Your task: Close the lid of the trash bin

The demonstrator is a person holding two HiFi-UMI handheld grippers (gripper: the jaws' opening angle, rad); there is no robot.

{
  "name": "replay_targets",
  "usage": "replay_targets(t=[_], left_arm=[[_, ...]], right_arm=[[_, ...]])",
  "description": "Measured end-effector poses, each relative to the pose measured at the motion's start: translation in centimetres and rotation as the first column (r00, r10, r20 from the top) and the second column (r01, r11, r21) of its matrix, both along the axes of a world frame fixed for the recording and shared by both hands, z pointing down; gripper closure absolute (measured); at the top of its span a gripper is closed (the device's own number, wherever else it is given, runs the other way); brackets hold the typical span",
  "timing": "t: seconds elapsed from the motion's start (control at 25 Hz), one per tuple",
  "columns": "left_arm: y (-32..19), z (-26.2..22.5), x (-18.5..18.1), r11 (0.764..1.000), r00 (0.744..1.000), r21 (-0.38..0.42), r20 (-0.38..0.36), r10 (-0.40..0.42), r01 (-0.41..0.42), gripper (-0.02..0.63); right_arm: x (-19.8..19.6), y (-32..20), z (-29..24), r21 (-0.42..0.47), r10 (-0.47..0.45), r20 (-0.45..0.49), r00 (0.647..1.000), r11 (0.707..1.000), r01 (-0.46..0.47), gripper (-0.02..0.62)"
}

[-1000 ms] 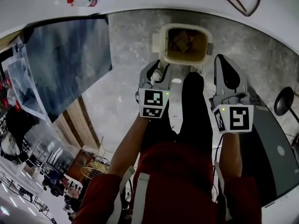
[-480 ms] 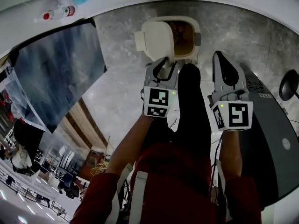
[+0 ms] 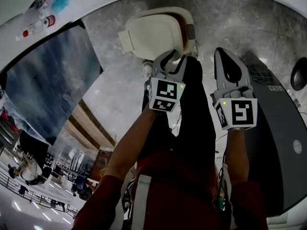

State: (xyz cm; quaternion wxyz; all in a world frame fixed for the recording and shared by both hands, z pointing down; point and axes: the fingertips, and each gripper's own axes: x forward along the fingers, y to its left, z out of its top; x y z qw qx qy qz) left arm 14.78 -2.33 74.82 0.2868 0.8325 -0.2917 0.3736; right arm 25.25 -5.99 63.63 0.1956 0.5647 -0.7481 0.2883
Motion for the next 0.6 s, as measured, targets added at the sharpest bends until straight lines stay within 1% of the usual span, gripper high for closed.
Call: replay_targets(t=[0.2, 0.36, 0.6], left_arm=[[0.5, 3.2, 1.5, 0.999, 0.999, -0.032, 0.013, 0.034, -0.033, 0.46], [0.4, 5.5, 2.3, 0.998, 0.999, -0.044, 0.018, 0.036, -0.035, 0.46], [0.7, 8.3, 2.6, 0.995, 0.998, -0.092, 0.044, 0.045, -0.04, 0.46]], right_arm=[[1.0, 0.9, 2.7, -0.043, 0.01, 0.006, 1.0, 0.999, -0.009, 0.595], [1.4, 1.1, 4.2, -0.061, 0.009, 0.013, 1.0, 0.998, -0.008, 0.595], [1.5, 1.0, 5.9, -0.082, 0.002, 0.022, 1.0, 0.997, 0.0, 0.595]])
